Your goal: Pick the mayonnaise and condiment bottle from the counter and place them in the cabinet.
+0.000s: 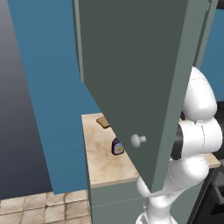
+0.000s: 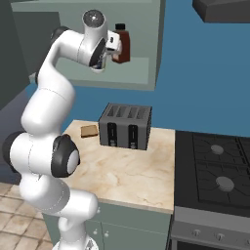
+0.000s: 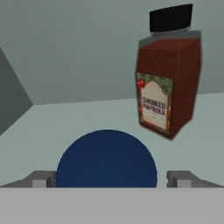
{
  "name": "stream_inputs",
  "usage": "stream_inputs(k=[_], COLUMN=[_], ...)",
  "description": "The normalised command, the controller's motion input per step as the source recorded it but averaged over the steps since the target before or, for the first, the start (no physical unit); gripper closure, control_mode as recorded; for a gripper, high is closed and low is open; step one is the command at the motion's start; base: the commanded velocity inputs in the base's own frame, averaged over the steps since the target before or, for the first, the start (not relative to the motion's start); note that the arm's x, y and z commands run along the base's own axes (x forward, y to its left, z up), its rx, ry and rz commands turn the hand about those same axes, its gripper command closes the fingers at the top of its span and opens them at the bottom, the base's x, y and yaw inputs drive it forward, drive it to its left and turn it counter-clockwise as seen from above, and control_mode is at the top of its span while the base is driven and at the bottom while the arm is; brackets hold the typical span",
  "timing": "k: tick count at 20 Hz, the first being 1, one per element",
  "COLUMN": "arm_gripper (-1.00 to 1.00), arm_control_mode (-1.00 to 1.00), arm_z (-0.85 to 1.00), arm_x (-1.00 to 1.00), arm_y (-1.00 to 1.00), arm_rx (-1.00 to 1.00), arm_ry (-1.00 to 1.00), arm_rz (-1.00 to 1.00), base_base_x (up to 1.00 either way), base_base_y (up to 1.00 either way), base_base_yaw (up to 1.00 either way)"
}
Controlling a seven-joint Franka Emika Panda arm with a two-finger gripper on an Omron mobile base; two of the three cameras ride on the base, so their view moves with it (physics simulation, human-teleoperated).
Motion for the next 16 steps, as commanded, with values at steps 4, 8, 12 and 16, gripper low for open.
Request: stream_inputs(k=[4,8,12,16], arm_gripper=[-1.00,-1.00,-1.00,-1.00], arm_control_mode=[-1.00,-1.00,-1.00,-1.00], arm_z=[-0.93,-0.97,-0.91,-0.92], arm_x=[0.04,0.00,0.00,0.00], arm_y=[0.20,0.19,0.04,0.00], arm_rx=[0.00,0.00,-0.01,-0.05], arm_ry=[-0.01,-0.02,-0.04,-0.05], arm_rz=[0.06,0.07,0.07,0.07], base_base_x=[0.00,0.00,0.00,0.00], base_base_y=[0.00,0.00,0.00,0.00], base_base_yaw=[0.00,0.00,0.00,0.00])
